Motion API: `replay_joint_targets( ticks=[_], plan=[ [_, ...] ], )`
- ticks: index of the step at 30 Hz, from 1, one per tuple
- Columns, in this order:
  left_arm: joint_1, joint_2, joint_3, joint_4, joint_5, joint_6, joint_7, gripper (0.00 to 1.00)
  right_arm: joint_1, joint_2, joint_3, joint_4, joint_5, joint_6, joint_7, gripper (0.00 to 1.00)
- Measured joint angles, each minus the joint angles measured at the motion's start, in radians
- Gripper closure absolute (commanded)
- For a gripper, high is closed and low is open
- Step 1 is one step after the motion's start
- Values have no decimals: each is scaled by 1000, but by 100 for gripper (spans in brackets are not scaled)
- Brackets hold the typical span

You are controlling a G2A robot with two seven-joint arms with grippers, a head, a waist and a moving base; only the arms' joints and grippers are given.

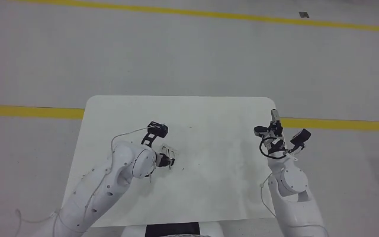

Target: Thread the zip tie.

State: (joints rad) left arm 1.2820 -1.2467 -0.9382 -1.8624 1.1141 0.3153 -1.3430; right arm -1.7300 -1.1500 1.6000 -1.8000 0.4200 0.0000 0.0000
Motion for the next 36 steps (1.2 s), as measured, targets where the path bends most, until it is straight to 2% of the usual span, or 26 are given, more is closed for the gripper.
replay_joint_targets(
  ticks=[3,7,14,17,20,22,23,24,26,30,32,34,36],
  plan=[
    [-11,-5,16,12,-41,-4,13,0,0,0,0,0,0,0,0,0],
    [-30,-11,39,30,-33,19,24,0,0,0,0,0,0,0,0,0],
    [-30,-11,39,29,-31,20,25,0,0,0,0,0,0,0,0,0],
    [-27,-10,43,49,-28,16,36,0,0,0,0,0,0,0,0,0],
    [-34,-12,50,56,-17,25,13,0,0,0,0,0,0,0,0,0],
    [-39,-16,51,58,-3,25,-8,17,0,0,0,0,0,0,0,0],
    [-40,-19,51,57,3,25,-14,22,0,0,0,0,0,0,0,0],
    [-40,-22,52,54,10,25,-18,41,0,0,0,0,0,0,0,0],
    [-40,-26,53,51,23,25,-22,51,0,0,0,0,0,0,0,0],
    [-38,-36,53,48,61,25,-37,58,0,0,0,0,0,0,0,0],
    [-37,-40,51,47,72,25,-44,65,0,0,0,0,0,0,0,0],
    [-36,-46,50,51,81,25,-47,66,0,0,0,0,0,0,0,0],
    [-34,-52,51,60,84,25,-47,63,0,0,0,0,0,0,0,0]
  ],
)
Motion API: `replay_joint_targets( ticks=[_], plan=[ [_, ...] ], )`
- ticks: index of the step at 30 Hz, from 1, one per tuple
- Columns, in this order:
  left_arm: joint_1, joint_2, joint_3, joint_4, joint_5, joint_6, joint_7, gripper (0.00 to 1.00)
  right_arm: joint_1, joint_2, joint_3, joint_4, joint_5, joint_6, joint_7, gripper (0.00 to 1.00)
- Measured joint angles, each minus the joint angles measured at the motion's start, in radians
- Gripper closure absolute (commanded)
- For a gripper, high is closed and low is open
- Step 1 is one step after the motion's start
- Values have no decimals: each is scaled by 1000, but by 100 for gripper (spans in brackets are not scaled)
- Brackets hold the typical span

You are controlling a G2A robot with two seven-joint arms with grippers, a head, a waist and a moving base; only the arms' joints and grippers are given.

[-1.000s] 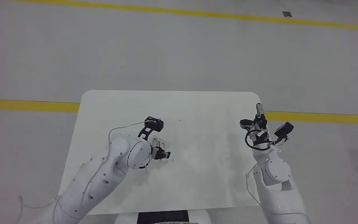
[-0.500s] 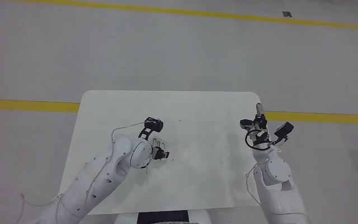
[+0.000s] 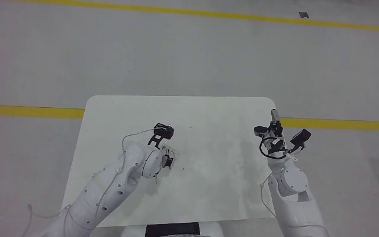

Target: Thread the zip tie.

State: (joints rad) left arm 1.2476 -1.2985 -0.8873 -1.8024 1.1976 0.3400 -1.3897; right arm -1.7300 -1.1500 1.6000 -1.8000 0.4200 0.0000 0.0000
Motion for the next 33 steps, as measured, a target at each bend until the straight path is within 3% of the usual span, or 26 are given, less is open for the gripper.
replay_joint_targets(
  ticks=[13,33],
  plan=[
    [-11,-29,8,91,3,0,31,83,0,0,0,0,0,0,0,0],
    [-65,-65,19,251,-47,0,81,90,0,0,0,0,0,0,0,0]
  ],
)
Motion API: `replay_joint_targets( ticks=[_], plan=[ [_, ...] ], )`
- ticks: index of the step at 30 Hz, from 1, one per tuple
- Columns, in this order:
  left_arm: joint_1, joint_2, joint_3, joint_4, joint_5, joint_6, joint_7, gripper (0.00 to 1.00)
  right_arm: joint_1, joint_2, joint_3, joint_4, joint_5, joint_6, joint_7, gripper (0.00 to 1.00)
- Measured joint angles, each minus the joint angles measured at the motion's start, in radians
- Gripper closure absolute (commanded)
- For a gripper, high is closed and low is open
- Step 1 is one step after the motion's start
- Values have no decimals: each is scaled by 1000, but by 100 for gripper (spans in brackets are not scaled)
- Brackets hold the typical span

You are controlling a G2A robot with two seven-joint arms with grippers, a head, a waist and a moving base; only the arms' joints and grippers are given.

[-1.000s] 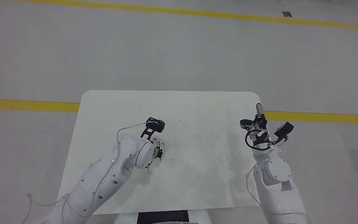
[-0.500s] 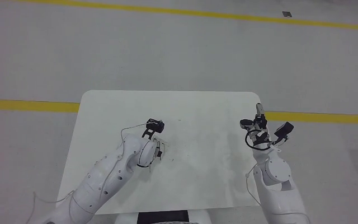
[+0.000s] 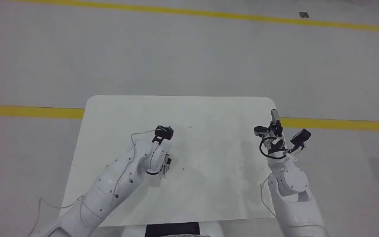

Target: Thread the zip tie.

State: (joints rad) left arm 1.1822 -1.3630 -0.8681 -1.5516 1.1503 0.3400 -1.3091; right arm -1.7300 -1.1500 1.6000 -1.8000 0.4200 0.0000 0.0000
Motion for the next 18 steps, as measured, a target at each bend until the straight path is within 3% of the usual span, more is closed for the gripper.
replay_joint_targets(
  ticks=[5,18],
  plan=[
    [-7,-4,-4,7,0,0,4,93,0,0,0,0,0,0,0,0],
    [-18,-15,6,44,-2,0,-2,78,0,0,0,0,0,0,0,0]
  ],
)
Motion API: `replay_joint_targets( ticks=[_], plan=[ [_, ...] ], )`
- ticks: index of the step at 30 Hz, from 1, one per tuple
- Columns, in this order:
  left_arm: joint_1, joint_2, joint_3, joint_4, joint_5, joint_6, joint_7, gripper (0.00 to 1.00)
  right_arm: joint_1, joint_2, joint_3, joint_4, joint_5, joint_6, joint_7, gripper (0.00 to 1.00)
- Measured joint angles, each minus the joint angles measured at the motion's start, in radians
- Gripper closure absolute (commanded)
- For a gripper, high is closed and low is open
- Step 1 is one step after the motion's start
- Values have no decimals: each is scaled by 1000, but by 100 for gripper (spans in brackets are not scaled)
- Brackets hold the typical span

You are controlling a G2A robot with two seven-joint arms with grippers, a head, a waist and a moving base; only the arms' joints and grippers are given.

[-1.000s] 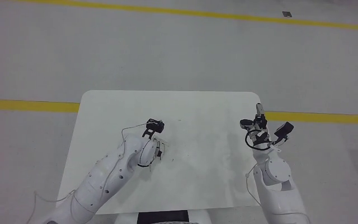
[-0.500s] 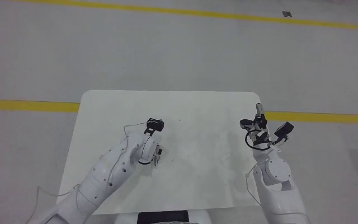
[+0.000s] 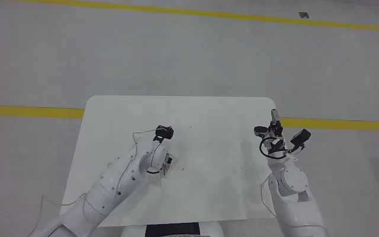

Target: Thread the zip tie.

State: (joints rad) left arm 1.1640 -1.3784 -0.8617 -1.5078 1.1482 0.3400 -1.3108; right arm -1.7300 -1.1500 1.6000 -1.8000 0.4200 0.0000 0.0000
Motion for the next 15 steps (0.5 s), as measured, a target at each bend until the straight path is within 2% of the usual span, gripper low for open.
replay_joint_targets(
  ticks=[3,6,11,15],
  plan=[
    [-4,-2,7,4,-1,0,1,77,0,0,0,0,0,0,0,0],
    [-11,-5,22,12,-2,-5,-5,80,0,0,0,0,0,0,0,0],
    [-21,-9,41,30,-8,-4,-5,78,0,0,0,0,0,0,0,0],
    [-26,-9,47,40,-9,0,-5,72,0,0,0,0,0,0,0,0]
  ],
)
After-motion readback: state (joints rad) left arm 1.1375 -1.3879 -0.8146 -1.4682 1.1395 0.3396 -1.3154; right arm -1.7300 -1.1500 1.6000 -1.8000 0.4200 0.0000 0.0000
